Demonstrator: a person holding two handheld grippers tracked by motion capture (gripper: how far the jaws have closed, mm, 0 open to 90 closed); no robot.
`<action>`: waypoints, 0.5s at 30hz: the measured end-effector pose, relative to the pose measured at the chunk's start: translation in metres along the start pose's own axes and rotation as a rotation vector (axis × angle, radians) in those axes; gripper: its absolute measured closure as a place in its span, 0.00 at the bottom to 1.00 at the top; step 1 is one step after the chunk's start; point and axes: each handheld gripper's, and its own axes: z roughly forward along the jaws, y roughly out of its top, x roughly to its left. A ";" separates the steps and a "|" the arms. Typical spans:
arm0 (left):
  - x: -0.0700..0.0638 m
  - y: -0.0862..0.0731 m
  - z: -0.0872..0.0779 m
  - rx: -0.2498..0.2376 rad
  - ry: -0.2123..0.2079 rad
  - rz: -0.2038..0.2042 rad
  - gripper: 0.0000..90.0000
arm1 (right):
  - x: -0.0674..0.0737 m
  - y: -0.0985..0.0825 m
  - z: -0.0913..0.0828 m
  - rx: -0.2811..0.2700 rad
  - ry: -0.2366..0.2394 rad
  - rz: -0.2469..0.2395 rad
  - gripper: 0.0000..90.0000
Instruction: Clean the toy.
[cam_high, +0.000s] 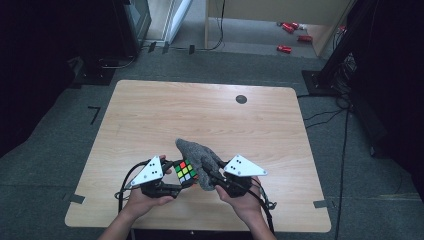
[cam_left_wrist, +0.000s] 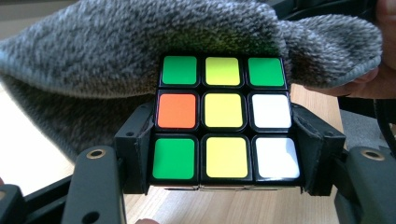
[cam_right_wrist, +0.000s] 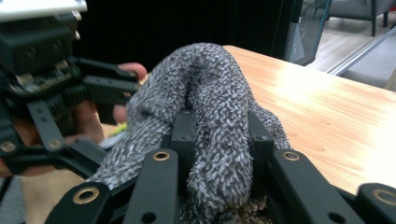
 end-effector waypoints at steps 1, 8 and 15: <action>0.001 0.000 -0.001 -0.003 0.003 -0.001 0.39 | -0.003 -0.003 0.001 0.005 0.004 0.006 0.80; 0.025 0.001 -0.026 -0.177 0.015 -0.167 0.39 | -0.017 -0.017 0.005 0.030 -0.031 0.059 0.81; 0.031 -0.002 -0.028 -0.246 -0.031 -0.267 0.39 | 0.006 -0.014 0.012 -0.025 0.019 -0.012 0.81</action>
